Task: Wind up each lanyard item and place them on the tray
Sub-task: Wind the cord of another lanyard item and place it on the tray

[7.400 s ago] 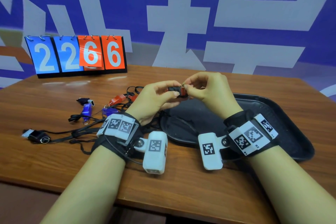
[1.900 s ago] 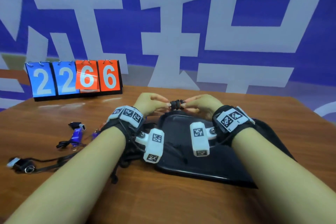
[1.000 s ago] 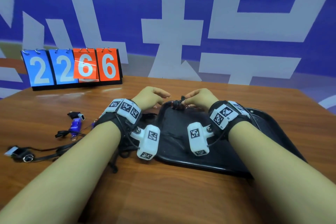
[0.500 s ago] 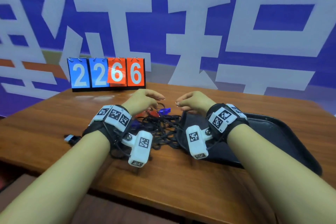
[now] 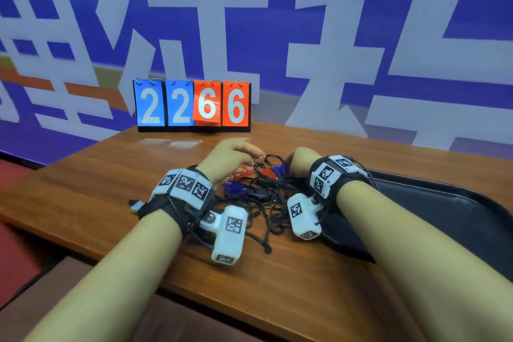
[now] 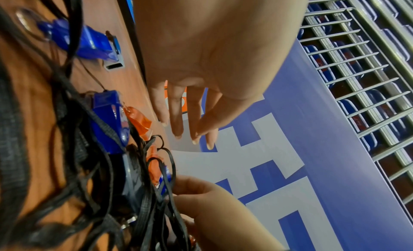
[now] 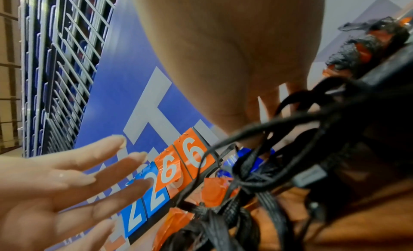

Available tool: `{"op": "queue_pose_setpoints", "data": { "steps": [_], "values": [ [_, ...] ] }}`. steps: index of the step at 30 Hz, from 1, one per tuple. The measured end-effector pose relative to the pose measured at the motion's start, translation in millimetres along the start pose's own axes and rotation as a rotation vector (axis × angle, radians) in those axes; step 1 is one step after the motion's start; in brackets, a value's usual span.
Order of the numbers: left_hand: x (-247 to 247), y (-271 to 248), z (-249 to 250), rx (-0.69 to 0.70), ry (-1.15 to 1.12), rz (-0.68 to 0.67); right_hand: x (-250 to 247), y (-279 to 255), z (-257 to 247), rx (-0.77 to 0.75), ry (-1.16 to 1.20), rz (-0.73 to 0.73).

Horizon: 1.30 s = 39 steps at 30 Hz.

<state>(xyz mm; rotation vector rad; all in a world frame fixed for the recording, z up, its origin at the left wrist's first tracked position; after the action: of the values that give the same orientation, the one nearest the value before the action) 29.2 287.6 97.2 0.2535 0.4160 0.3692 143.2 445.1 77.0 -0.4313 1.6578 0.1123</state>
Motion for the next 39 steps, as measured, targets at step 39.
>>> {"op": "queue_pose_setpoints", "data": {
  "steps": [39],
  "values": [
    [37,1,86,0.197,-0.271,0.146,-69,-111,41,-0.304,1.25,-0.359]
  ]
}}
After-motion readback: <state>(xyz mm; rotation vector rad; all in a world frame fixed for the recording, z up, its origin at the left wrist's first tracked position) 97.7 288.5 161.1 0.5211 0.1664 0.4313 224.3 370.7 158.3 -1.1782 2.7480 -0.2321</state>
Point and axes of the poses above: each hand's wrist, its own y-axis towards the middle knuckle, its own x-axis out of the palm, z = x × y, the point moved 2 cm from there along y, towards the middle knuckle, and after that the axes turned 15 degrees about x, right-handed, at the moved point
